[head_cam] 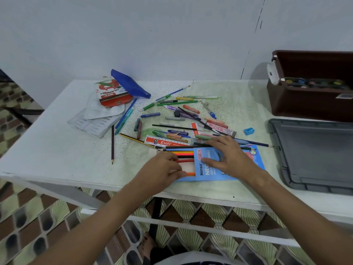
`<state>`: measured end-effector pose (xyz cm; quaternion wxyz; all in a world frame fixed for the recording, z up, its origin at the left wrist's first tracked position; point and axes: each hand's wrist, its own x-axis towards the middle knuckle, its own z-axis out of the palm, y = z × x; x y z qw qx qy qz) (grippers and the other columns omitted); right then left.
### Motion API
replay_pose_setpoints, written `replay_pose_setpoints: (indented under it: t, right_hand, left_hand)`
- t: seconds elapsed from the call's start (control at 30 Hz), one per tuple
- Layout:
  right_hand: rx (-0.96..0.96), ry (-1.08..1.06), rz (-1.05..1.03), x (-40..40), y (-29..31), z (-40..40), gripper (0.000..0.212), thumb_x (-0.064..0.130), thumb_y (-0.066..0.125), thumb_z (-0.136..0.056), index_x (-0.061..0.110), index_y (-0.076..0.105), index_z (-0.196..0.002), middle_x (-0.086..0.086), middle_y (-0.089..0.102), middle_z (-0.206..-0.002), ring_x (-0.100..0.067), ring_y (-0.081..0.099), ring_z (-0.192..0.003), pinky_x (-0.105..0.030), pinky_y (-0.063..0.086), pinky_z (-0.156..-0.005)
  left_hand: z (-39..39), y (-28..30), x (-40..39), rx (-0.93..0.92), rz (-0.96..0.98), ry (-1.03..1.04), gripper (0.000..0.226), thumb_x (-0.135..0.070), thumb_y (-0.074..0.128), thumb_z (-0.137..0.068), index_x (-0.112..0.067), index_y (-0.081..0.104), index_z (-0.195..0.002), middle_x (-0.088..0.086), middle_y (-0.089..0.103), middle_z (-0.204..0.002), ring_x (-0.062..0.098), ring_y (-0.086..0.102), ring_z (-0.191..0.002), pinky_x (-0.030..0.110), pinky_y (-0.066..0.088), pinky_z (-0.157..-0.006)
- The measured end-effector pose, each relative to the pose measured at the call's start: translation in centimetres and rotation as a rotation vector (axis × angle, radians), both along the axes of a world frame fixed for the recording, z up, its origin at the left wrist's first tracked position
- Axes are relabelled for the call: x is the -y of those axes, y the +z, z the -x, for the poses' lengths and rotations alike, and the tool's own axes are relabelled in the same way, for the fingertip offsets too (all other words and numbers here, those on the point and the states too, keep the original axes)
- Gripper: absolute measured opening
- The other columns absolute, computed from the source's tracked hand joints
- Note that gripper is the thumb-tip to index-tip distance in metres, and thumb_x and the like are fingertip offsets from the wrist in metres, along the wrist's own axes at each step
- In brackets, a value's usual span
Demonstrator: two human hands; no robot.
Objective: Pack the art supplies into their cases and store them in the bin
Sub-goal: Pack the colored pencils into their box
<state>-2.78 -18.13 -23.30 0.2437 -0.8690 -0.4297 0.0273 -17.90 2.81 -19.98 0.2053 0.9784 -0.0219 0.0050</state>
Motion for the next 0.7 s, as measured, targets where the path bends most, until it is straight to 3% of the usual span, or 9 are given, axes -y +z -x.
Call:
replay_pose_setpoints:
  t: [0.13,0.3,0.4,0.5,0.6,0.7]
  right_hand:
    - [-0.008,0.0,-0.003,0.0,0.1,0.1,0.068,0.063,0.058,-0.079,0.018,0.057,-0.13,-0.001,0.056,-0.125,-0.019,0.045,-0.117,-0.033,0.032,-0.1]
    - [-0.017,0.001,0.007,0.0,0.5,0.3,0.07,0.063,0.056,-0.078,0.017,0.057,-0.131,-0.002,0.056,-0.126,-0.02,0.046,-0.118,-0.033,0.031,-0.1]
    - [-0.016,-0.001,0.029,-0.1,0.6,0.3,0.074,0.068,0.053,-0.077,0.017,0.057,-0.13,-0.002,0.056,-0.126,-0.021,0.046,-0.118,-0.034,0.032,-0.1]
    - [-0.011,-0.007,0.041,-0.1,0.6,0.3,0.075,0.069,0.052,-0.077,0.016,0.057,-0.13,-0.002,0.056,-0.126,-0.02,0.046,-0.117,-0.031,0.031,-0.1]
    - [-0.014,-0.011,0.043,-0.1,0.7,0.4,0.077,0.071,0.05,-0.077,0.016,0.057,-0.13,-0.002,0.057,-0.126,-0.02,0.047,-0.116,-0.037,0.036,-0.101]
    - [-0.026,-0.011,0.046,-0.1,0.9,0.5,0.078,0.072,0.045,-0.077,0.015,0.057,-0.13,-0.002,0.057,-0.124,-0.02,0.048,-0.114,-0.037,0.037,-0.099]
  left_hand:
    - [1.2,0.1,-1.1,0.047,-0.037,0.083,0.048,-0.041,0.063,-0.089,-0.021,0.055,-0.132,-0.003,0.056,-0.128,0.016,0.05,-0.117,0.03,0.041,-0.098]
    - [1.7,-0.2,-3.2,0.124,-0.228,0.006,0.025,-0.027,0.058,-0.089,-0.022,0.072,-0.109,0.001,0.062,-0.095,0.023,0.057,-0.085,0.035,0.043,-0.07]
    - [1.4,-0.5,-3.1,0.112,-0.152,0.007,0.026,-0.014,0.063,-0.089,-0.023,0.072,-0.111,0.0,0.06,-0.089,0.022,0.055,-0.079,0.035,0.043,-0.066]
    - [0.1,-0.2,-1.9,0.089,-0.052,0.014,0.018,-0.021,0.065,-0.088,-0.019,0.074,-0.104,-0.003,0.068,-0.09,0.017,0.06,-0.081,0.038,0.051,-0.074]
    - [-0.8,0.3,-1.1,-0.017,-0.006,-0.046,0.021,-0.029,0.061,-0.092,-0.019,0.072,-0.107,-0.006,0.069,-0.102,0.01,0.057,-0.092,0.023,0.045,-0.084]
    - [-0.7,1.2,-2.3,-0.175,0.042,-0.049,0.031,-0.034,0.065,-0.089,-0.022,0.068,-0.117,-0.008,0.063,-0.116,0.008,0.055,-0.105,0.024,0.043,-0.092]
